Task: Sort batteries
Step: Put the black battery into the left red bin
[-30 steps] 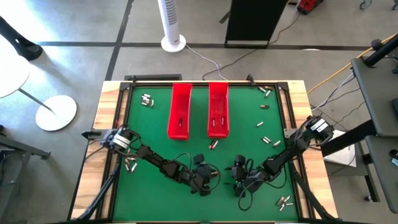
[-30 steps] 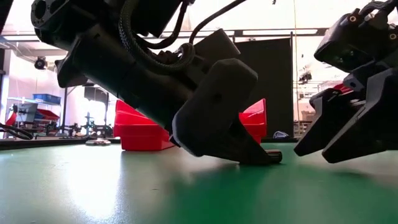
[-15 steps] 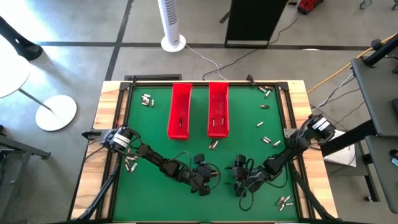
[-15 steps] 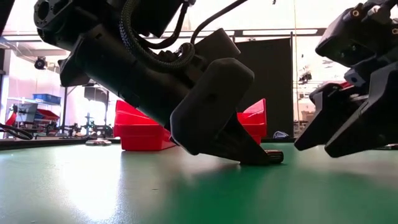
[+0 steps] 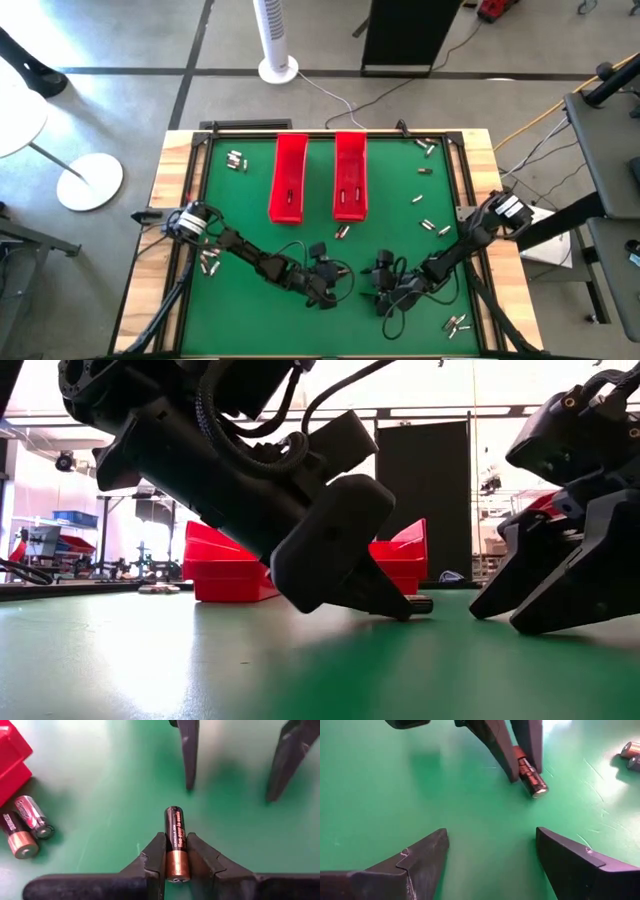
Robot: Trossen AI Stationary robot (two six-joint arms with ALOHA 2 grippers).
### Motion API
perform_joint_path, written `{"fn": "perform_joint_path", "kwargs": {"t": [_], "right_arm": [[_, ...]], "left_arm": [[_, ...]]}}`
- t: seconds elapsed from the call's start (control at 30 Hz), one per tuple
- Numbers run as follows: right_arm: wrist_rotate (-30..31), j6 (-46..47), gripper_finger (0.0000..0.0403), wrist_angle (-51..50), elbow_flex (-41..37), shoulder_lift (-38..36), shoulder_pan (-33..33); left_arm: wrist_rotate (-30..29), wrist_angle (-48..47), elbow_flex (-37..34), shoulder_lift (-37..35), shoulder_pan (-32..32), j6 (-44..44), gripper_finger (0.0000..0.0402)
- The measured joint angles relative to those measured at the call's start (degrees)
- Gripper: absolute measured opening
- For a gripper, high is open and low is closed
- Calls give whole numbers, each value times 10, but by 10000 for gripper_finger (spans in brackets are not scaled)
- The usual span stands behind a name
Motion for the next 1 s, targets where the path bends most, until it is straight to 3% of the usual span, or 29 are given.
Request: {"fn": "perform_joint_path", "kwargs": {"t": [0.3, 0.5, 0.77, 1.0], "right_arm": [[-4, 2, 303, 9, 0, 2, 0], [-6, 3, 297, 10, 0, 2, 0], [-9, 4, 288, 10, 0, 2, 1], [-9, 4, 299, 10, 0, 3, 6]], "left_arm": [[0, 7, 0, -18, -1, 0, 38], [0, -32, 1, -77, -1, 12, 38], [-22, -236, 2, -236, 2, 24, 37], [-12, -486, 2, -364, 38, -7, 37]]}}
